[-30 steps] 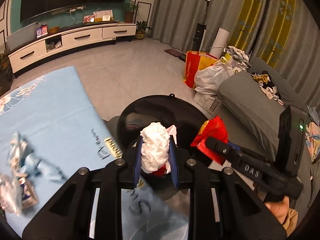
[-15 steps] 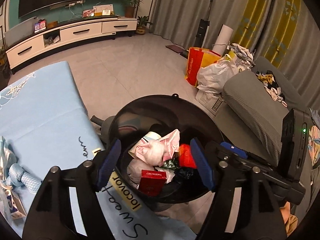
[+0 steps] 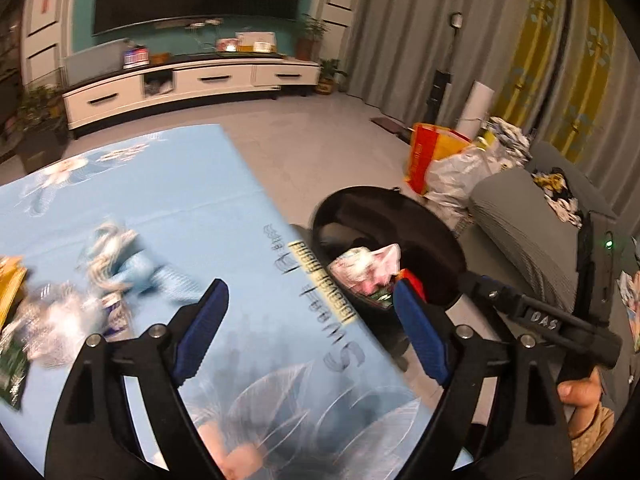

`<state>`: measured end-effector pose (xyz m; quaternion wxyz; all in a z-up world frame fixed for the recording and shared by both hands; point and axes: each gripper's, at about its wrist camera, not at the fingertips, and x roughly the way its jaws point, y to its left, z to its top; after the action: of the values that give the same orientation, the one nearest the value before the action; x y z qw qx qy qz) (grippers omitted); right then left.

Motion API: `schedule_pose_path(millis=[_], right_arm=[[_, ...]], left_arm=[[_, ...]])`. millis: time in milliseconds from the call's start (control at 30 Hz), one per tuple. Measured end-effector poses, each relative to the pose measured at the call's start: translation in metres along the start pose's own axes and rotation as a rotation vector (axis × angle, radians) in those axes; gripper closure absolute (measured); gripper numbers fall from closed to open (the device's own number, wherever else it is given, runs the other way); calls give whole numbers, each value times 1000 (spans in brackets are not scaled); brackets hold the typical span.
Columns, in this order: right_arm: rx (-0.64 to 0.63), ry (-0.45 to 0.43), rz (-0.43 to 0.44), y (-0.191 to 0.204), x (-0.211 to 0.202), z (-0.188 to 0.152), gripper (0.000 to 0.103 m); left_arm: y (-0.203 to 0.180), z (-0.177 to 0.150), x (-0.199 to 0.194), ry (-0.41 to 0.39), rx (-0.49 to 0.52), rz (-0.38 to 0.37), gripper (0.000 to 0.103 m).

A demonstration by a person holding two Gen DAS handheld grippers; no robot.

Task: Collect trash
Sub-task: 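Move both open tools back over the trash on the table, then grasp the green snack bag with the left tool while the right tool grasps the clear plastic bag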

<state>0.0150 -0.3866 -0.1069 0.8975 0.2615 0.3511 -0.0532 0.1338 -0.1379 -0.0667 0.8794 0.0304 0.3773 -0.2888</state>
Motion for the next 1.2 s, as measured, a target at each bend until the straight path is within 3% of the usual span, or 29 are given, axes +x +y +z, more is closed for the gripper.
schedule_pose_path(millis=[433,633,867,1200], right_arm=[[-211,98,100,104,-4,-34,39],[-323,171,185,161,14,-55,39],[-412,259,287,229,55,-75,39],[-386,269,288,270,105,-62,39]], left_arm=[[128,-69,-121,-106,-222,253,17],[195,-117,-152,-100,-351,384,17],[239,-141,-157,-92,-436,403,17],[280,-122,-118,-84,-415,369,17]])
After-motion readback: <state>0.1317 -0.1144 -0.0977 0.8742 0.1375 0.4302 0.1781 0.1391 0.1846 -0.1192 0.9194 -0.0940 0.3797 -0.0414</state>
